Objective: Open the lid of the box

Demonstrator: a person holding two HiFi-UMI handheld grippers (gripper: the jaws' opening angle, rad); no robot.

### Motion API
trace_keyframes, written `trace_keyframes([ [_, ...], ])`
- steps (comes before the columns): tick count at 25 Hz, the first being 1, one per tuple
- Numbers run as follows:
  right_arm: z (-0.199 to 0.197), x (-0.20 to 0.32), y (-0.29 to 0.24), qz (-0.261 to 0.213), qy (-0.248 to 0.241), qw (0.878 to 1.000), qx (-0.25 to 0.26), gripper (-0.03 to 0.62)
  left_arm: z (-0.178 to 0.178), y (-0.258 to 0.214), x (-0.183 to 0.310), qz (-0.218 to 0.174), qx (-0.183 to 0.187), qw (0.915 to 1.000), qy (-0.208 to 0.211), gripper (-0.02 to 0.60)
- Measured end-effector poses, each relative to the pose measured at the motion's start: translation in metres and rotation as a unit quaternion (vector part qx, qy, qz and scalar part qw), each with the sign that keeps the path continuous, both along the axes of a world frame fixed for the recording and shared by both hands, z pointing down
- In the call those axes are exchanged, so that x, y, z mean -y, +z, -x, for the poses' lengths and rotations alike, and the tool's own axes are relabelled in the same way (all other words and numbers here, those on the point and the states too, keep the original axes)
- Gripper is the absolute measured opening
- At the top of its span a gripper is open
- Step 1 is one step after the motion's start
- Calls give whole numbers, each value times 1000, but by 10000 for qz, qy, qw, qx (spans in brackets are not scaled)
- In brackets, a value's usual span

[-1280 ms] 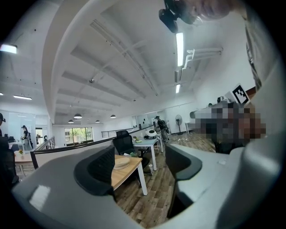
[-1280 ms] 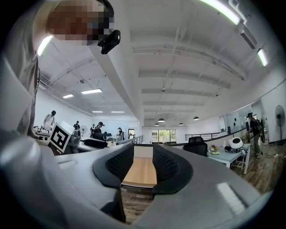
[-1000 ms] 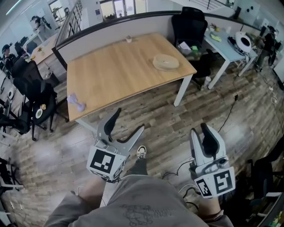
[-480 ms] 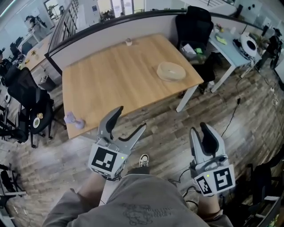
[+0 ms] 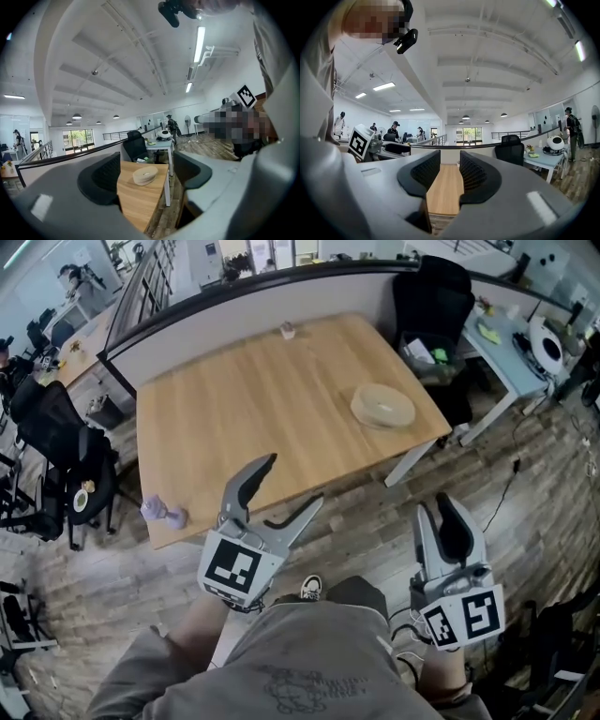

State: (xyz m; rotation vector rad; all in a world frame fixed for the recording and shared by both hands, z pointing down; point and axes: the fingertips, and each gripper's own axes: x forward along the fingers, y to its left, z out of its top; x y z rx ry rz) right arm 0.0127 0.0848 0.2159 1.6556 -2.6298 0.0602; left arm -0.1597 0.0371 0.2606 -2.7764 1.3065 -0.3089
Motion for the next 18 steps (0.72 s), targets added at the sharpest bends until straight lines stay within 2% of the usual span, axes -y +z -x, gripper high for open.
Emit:
trace_keyframes([
  [5,-3,30,4,-9,-2,9999,-168,115,-6,1,33,-48,72,9999,74,353],
  [14,-37,104,21,89,-203,9996,-198,115,-46,15,104,-191,257,9993,192,353],
  [18,-58,156,26,175,-372,9989,-210,115,-64,23,147,64,178,9998,-8,353],
])
